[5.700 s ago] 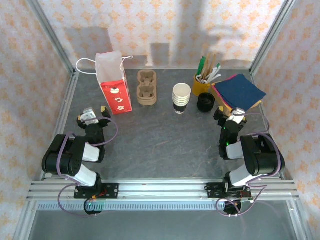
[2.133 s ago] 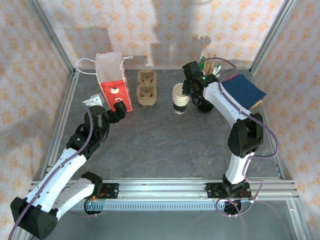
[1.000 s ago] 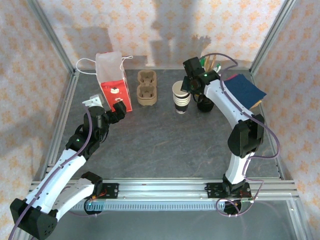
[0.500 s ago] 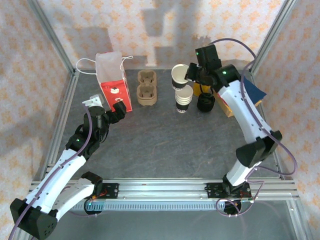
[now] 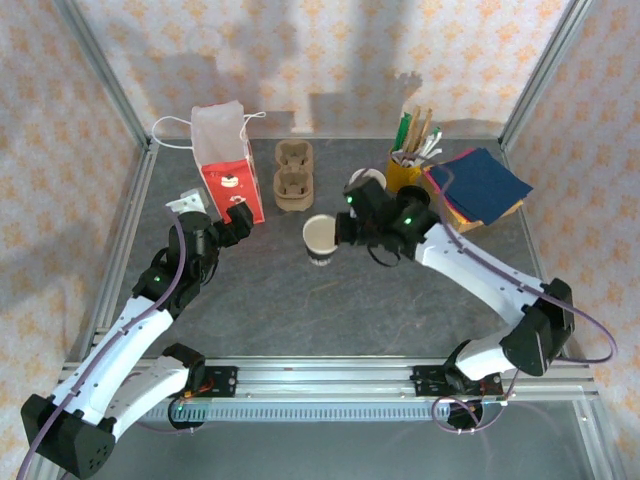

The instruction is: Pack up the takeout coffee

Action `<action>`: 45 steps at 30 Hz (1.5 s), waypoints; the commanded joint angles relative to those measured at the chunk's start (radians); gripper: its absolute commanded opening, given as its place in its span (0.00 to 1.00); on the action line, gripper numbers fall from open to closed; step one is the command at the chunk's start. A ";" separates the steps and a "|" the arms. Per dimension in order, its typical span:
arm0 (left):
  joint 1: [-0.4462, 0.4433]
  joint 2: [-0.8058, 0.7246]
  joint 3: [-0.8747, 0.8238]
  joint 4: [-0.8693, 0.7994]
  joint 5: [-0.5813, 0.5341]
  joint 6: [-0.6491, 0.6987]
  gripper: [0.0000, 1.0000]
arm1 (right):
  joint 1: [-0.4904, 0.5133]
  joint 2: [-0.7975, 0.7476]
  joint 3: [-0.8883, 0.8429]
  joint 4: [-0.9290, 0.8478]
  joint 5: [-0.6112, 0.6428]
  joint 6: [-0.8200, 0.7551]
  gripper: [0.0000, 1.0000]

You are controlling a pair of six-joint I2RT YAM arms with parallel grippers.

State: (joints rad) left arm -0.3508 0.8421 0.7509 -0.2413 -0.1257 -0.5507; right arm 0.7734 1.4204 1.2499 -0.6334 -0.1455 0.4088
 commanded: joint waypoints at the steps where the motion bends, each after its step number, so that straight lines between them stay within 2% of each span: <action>1: 0.006 -0.001 -0.003 0.016 0.005 -0.011 0.99 | 0.018 -0.020 -0.075 0.115 0.100 0.041 0.00; 10: 0.006 -0.015 -0.022 0.028 0.011 -0.020 0.99 | 0.019 -0.033 -0.216 0.223 0.136 0.080 0.00; 31: 0.006 -0.032 -0.030 0.021 0.003 -0.029 0.99 | 0.019 0.040 -0.237 0.219 0.149 0.097 0.00; 35: 0.006 -0.034 -0.033 0.019 0.004 -0.029 0.99 | 0.019 0.034 -0.226 0.208 0.150 0.094 0.16; 39: 0.006 -0.034 -0.033 0.017 0.004 -0.030 0.99 | 0.020 0.022 -0.177 0.162 0.162 0.092 0.28; 45: 0.005 -0.034 -0.020 0.009 -0.004 -0.026 0.99 | 0.015 -0.011 -0.042 0.052 0.215 0.080 0.30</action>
State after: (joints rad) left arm -0.3508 0.8242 0.7246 -0.2344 -0.1188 -0.5724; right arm 0.7895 1.4570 1.1286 -0.5087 -0.0013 0.4969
